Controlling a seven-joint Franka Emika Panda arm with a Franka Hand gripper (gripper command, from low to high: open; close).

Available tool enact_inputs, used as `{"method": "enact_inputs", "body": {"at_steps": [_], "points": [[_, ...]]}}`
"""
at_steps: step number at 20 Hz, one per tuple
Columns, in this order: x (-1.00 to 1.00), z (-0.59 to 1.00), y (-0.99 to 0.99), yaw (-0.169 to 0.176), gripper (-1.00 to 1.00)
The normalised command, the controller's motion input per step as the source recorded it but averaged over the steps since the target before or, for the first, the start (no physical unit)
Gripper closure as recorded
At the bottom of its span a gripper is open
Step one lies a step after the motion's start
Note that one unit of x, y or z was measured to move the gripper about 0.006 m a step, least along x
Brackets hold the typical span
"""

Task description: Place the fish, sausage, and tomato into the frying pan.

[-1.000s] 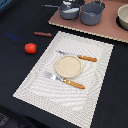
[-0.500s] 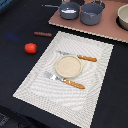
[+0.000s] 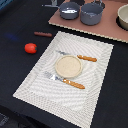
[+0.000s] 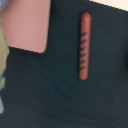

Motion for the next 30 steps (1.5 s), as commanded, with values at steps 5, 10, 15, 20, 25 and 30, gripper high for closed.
{"method": "enact_inputs", "body": {"at_steps": [5,10,15,20,25,30], "points": [[0.00,-0.01,-1.00,0.000,-1.00],[-0.03,-0.18,-1.00,0.000,-1.00],[-0.12,-0.36,-0.77,0.000,-1.00],[-0.11,-0.44,-0.54,0.000,-1.00],[-0.08,-0.42,-0.02,0.016,-1.00],[-0.18,-0.49,-0.01,0.016,-1.00]]}}
